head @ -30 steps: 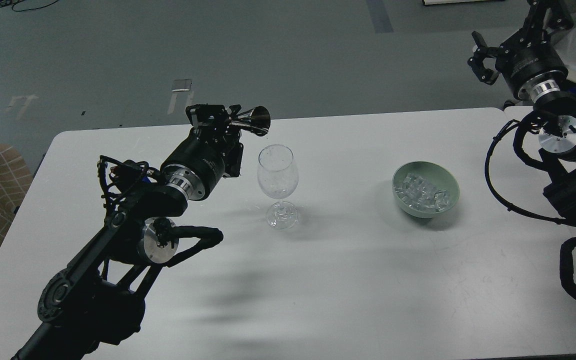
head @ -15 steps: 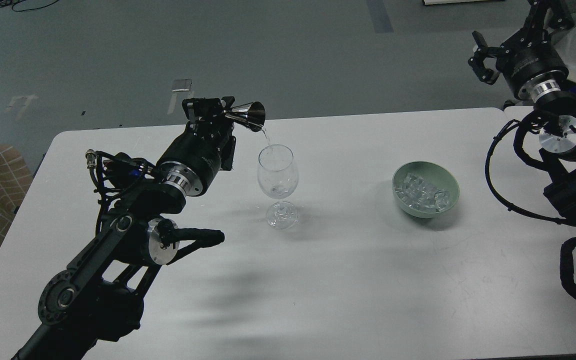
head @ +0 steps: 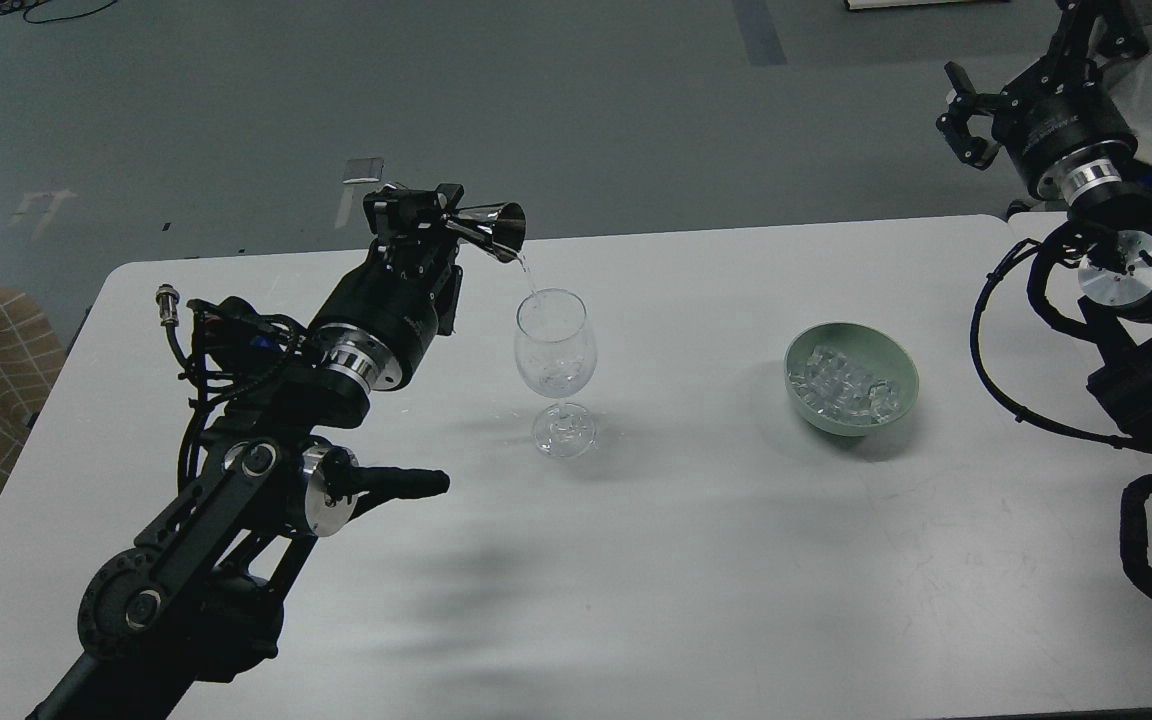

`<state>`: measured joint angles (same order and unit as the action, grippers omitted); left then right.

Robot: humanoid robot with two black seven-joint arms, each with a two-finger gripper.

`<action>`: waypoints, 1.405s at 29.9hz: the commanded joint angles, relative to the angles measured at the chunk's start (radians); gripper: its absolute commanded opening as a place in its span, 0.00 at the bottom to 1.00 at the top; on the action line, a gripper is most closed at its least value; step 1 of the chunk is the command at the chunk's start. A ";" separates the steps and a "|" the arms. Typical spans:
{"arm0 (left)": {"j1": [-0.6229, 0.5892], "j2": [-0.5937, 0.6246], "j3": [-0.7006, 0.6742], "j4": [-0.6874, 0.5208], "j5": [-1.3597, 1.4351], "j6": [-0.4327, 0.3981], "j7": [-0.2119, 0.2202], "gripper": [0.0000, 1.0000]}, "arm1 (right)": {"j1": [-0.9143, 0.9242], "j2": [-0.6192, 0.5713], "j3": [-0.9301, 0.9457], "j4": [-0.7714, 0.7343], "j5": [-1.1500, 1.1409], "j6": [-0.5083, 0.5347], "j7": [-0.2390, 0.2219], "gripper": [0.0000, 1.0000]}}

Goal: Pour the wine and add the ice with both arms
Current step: 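Tilt the jigger over the wine glass to pour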

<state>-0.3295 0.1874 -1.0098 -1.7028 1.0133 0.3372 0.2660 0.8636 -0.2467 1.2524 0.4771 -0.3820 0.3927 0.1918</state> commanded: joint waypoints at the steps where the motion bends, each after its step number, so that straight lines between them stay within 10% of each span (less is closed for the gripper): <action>1: -0.013 0.003 0.054 0.002 0.031 -0.003 -0.004 0.00 | 0.000 0.001 0.001 0.000 0.000 0.000 0.000 1.00; 42: -0.016 0.006 0.100 0.012 0.318 -0.003 -0.041 0.00 | -0.002 -0.003 0.002 0.000 0.000 0.000 0.000 1.00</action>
<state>-0.3415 0.1934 -0.9241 -1.6904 1.3159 0.3344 0.2265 0.8618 -0.2500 1.2548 0.4770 -0.3820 0.3927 0.1918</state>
